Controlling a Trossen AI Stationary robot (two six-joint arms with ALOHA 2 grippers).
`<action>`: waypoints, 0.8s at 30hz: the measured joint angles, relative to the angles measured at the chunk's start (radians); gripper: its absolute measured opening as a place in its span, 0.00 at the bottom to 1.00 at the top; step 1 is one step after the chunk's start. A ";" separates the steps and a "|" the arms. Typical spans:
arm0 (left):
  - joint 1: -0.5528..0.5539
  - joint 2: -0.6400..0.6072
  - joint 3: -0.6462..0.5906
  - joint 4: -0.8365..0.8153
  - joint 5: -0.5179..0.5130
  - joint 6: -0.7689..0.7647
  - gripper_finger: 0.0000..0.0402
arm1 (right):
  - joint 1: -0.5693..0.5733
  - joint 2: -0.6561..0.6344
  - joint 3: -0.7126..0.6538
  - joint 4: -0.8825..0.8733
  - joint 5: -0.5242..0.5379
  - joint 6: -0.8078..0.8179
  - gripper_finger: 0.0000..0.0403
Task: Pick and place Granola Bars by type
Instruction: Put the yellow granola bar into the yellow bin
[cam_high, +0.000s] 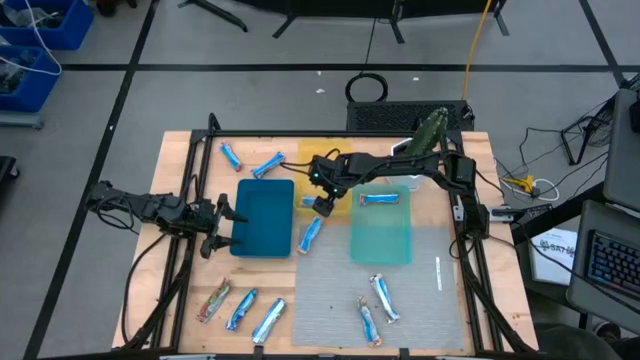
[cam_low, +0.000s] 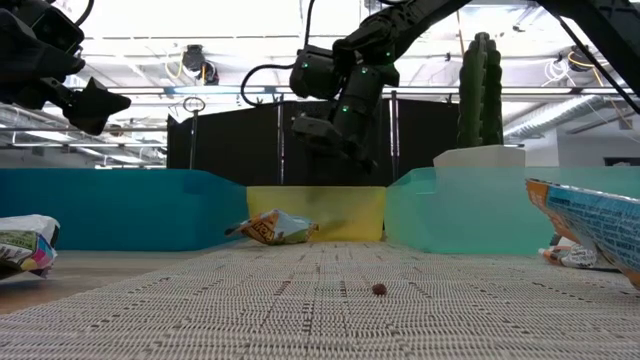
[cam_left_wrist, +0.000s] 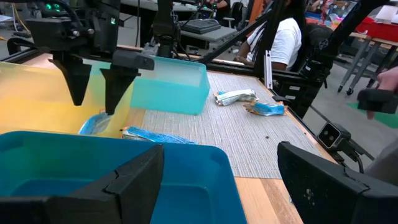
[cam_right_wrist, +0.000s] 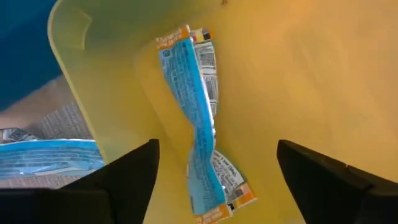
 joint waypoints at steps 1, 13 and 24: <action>0.000 0.000 0.000 0.000 0.000 0.000 0.77 | 0.001 0.000 0.000 0.004 0.013 0.000 0.80; 0.000 0.000 0.000 0.000 0.000 0.000 0.77 | 0.007 -0.053 0.000 0.021 0.064 -0.103 0.67; 0.000 0.000 0.000 0.000 0.000 0.000 0.77 | 0.080 -0.245 0.000 -0.037 -0.099 -0.447 0.67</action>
